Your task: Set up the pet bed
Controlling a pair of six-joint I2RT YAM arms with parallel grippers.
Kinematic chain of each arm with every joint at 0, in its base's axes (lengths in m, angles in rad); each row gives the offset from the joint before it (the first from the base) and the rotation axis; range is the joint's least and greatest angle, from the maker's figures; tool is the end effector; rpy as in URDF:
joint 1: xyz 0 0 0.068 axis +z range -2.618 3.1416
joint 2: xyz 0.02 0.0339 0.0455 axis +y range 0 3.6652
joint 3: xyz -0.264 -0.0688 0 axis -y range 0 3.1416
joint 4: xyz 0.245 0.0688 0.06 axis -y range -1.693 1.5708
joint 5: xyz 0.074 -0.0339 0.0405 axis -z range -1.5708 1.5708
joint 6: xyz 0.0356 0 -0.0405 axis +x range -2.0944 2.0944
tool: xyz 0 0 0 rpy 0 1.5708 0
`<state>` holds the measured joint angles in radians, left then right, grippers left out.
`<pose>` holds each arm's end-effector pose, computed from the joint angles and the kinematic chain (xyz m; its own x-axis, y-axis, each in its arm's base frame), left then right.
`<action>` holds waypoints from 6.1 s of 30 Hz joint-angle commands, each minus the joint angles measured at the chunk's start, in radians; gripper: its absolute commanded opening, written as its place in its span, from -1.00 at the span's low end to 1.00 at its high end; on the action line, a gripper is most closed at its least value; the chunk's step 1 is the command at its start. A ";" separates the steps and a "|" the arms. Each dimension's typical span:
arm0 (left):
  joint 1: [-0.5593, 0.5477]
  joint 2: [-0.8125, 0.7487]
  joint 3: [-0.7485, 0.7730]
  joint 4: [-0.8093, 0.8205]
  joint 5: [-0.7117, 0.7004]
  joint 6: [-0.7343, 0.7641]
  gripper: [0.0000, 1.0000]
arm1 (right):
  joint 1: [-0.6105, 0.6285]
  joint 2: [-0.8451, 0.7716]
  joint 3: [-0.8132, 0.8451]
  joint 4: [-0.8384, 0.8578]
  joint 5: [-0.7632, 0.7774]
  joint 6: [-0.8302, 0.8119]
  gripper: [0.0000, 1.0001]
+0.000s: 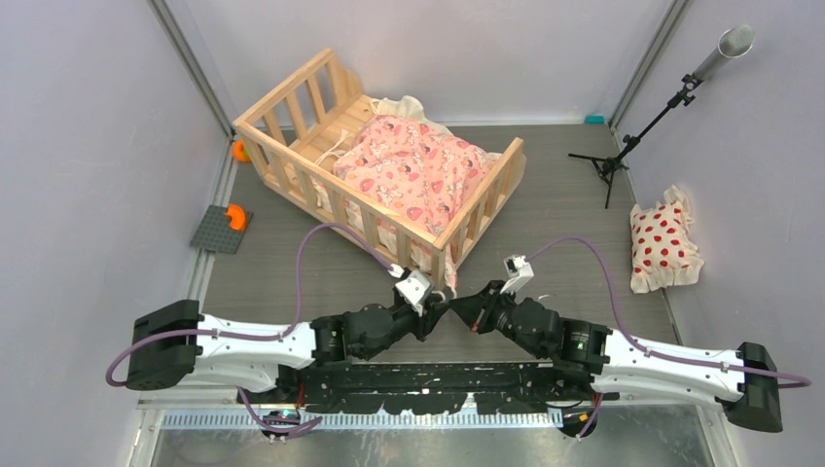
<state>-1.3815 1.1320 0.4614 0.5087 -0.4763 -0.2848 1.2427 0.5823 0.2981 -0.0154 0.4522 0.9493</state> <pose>0.0614 -0.2339 0.2302 -0.2504 -0.0199 -0.9679 0.7474 0.6315 -0.2064 0.0640 0.1396 0.2163 -0.6383 0.3943 -0.6612 -0.3401 0.6260 0.7017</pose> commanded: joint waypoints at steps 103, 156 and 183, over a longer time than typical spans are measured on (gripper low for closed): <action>0.156 -0.097 0.185 -0.379 0.443 0.142 -1.00 | 0.000 -0.012 0.051 0.071 -0.165 -0.677 -0.03; 0.210 -0.143 0.178 -0.377 0.529 0.061 0.03 | 0.001 0.091 0.013 0.147 0.013 -0.556 -0.99; 0.140 0.158 -0.138 0.336 0.076 0.021 0.18 | 0.001 0.050 0.072 0.065 0.011 -0.412 -0.99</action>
<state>-1.2011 1.2392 0.3393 0.5533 -0.2966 -0.2680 1.2461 0.6250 0.3256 0.0162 0.4591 0.5098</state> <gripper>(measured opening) 0.591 0.022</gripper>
